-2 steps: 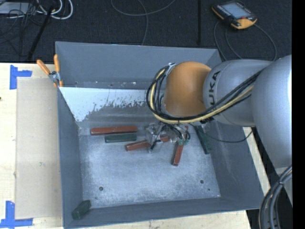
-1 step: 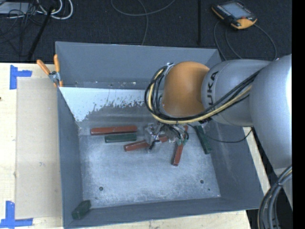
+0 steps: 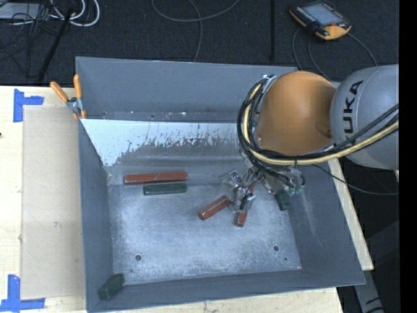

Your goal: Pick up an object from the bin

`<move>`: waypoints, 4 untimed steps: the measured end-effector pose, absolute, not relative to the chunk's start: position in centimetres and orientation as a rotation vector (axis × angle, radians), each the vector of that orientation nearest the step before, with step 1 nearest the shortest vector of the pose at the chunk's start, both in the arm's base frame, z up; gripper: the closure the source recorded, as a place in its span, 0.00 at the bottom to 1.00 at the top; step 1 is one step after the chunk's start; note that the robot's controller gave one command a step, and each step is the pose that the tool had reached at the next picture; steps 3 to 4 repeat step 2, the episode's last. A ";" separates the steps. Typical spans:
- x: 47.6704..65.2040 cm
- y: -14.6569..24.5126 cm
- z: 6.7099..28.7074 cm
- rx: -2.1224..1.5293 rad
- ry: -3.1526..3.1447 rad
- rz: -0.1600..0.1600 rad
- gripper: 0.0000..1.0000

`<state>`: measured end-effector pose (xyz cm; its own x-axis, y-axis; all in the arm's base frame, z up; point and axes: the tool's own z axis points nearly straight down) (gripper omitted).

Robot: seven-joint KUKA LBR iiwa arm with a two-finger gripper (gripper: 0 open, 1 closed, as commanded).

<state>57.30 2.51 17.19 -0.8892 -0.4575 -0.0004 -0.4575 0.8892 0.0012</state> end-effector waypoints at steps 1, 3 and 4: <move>57.3 2.5 17.2 -0.738 3.054 0.002 1.00; 57.4 1.9 23.2 -0.713 3.059 0.002 1.00; 57.4 1.9 23.2 -0.713 3.059 0.002 1.00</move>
Offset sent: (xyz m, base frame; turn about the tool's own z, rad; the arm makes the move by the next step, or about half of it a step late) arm 0.0006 -0.0066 0.0605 0.0108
